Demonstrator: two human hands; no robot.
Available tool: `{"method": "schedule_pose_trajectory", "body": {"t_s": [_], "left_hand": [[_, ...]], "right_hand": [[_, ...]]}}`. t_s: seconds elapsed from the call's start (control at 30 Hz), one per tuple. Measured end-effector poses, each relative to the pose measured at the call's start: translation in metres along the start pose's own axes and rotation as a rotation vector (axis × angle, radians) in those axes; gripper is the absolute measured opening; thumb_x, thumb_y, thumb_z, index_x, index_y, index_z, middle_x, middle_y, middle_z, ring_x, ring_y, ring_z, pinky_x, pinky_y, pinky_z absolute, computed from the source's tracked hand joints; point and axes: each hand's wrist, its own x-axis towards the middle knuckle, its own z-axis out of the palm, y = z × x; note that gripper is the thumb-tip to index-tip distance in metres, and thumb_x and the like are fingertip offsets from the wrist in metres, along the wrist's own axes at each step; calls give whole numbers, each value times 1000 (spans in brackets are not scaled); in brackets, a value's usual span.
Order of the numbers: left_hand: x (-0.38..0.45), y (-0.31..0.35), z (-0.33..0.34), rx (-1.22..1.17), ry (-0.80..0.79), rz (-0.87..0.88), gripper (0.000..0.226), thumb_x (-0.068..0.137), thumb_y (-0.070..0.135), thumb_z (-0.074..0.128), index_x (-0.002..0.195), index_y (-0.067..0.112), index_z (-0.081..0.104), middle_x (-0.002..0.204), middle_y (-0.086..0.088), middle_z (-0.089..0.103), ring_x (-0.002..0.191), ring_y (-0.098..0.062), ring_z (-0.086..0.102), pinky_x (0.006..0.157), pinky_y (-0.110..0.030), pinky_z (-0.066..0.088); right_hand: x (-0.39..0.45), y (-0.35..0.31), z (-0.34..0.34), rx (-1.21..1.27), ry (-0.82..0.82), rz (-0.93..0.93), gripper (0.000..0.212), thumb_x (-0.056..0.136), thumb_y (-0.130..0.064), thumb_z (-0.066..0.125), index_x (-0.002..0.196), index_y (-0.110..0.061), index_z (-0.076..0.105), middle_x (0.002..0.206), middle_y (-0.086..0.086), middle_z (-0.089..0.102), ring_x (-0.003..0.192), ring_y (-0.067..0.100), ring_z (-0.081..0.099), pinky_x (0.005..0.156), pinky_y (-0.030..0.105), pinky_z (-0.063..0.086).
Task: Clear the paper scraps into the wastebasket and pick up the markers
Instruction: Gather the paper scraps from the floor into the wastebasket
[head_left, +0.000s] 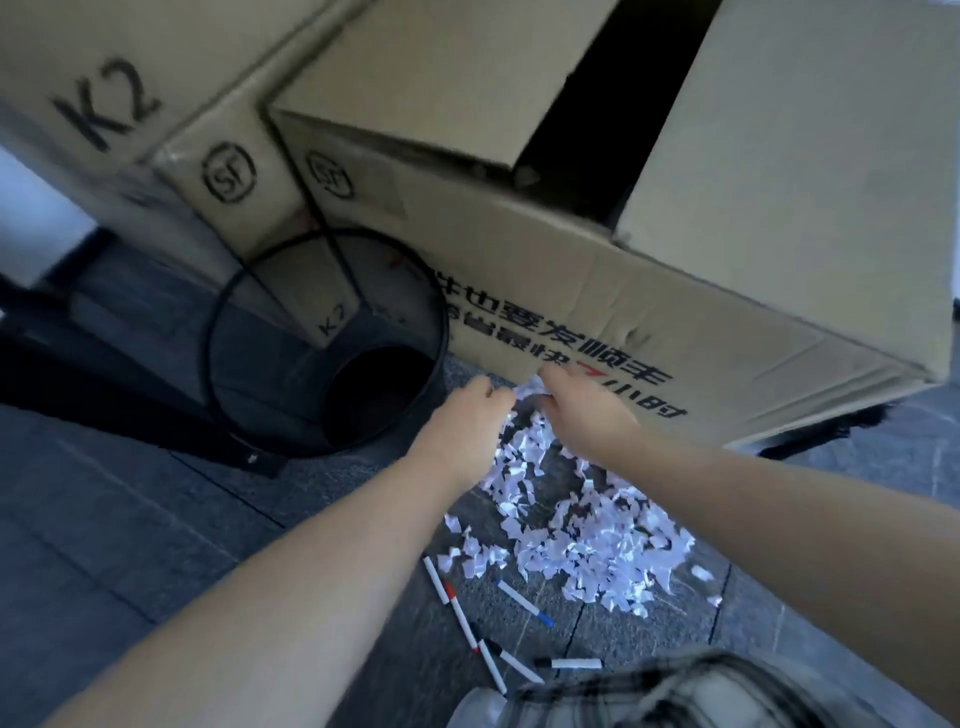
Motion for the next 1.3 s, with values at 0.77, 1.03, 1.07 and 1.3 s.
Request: {"method": "schedule_pose_trajectory", "body": {"t_s": [0.77,1.03,1.07,1.3], "left_hand": [[-39,-145,-94,-37,97,-415,50,95,32,47,141,21,32,146,-14,20,121,-41,38,93,-47,42],[-44,-150,-86,128,-212,-512,66,92,63,23,147,39,-3,156,6,-17,144,-23,-8,115,-50,13],[-45,-148,-89,141,-209,-508,66,91,63,23,147,38,-3,157,5,-17,144,-22,-9,115,-50,11],[-48,-111,-113,256,-146,-416,66,92,63,20,147,35,-2,157,4,-14,144,-20,-10,116,-51,8]], "right_hand": [[89,-176,-36,181,178,-211,19,92,-24,49,102,-8,46,102,11,48,81,31,49,67,36,42],[83,-147,-21,-122,24,-351,56,93,-43,47,143,-29,27,154,3,22,136,26,30,102,42,39],[80,-143,-24,-132,37,-356,57,93,-44,47,144,-30,25,155,3,20,139,25,26,105,42,37],[47,-115,-49,-177,100,-321,60,92,-48,46,145,-31,21,156,2,17,141,24,22,110,42,30]]}}
